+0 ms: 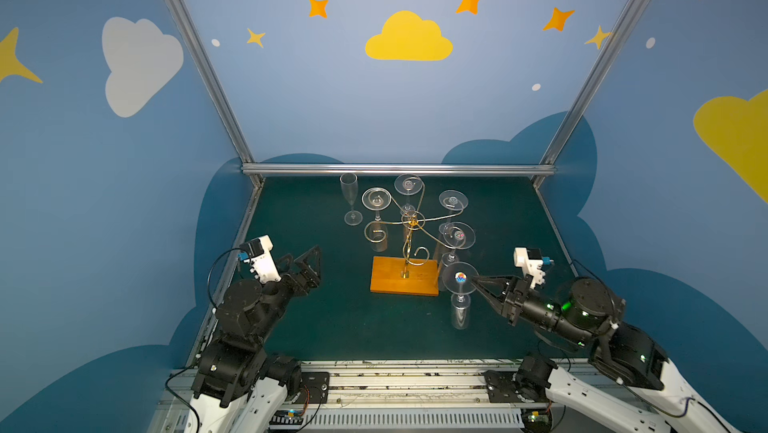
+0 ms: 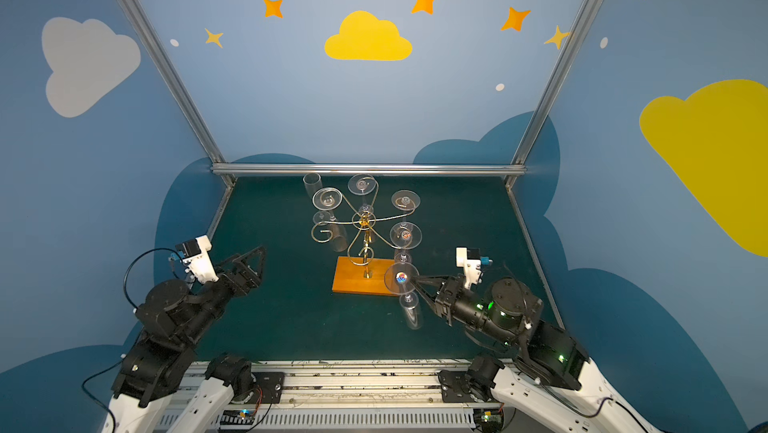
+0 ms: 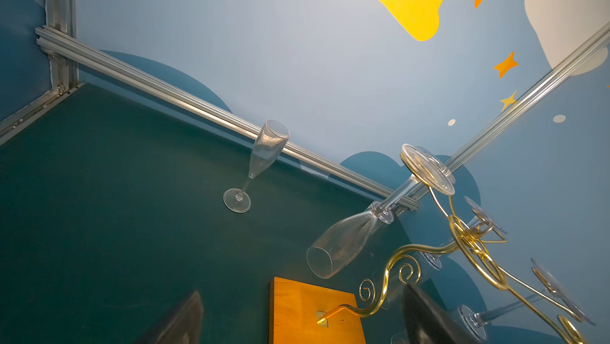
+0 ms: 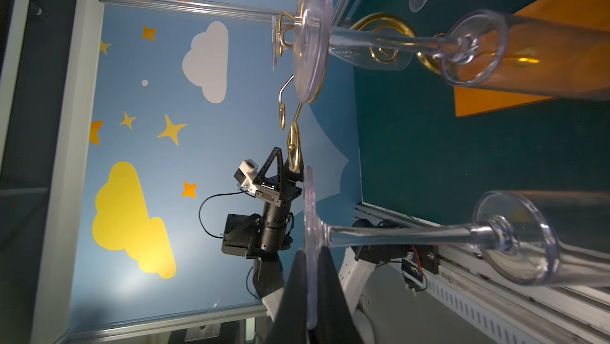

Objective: Take the wine glass off the wine glass rack
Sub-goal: 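Pull the glass out of the rack with the right gripper toward the robot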

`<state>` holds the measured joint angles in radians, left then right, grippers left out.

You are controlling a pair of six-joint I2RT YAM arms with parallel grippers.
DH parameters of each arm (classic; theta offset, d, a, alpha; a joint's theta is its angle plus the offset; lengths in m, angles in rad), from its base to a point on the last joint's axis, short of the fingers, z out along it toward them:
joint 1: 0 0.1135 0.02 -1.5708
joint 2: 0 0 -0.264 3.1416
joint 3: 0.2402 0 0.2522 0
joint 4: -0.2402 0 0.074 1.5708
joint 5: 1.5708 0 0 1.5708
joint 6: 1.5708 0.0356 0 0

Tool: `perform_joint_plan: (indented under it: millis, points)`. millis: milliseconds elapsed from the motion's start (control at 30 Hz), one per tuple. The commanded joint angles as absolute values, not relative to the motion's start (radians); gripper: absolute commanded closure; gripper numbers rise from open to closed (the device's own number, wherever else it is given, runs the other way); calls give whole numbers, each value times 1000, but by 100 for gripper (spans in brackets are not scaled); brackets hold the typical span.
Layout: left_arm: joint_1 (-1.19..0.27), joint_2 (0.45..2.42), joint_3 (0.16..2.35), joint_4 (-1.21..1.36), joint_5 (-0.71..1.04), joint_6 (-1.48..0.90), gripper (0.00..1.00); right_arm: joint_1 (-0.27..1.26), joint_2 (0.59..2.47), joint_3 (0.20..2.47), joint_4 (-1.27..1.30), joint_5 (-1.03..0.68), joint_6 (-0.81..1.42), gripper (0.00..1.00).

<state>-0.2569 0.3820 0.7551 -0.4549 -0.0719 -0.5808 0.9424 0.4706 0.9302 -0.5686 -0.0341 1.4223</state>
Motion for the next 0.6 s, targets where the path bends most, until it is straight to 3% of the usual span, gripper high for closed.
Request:
perform_joint_plan:
  millis: [0,167,567]
  points:
    - [-255,385,779,-429,-94,-577,7,945,451,993,-773,50,1296,100]
    - [-254,402,796,-417,-76,-585,7,943,494,1055,-875,154,1135,100]
    - [-254,446,879,-431,-9,-585,8,942,698,1367,-899,335,428,100]
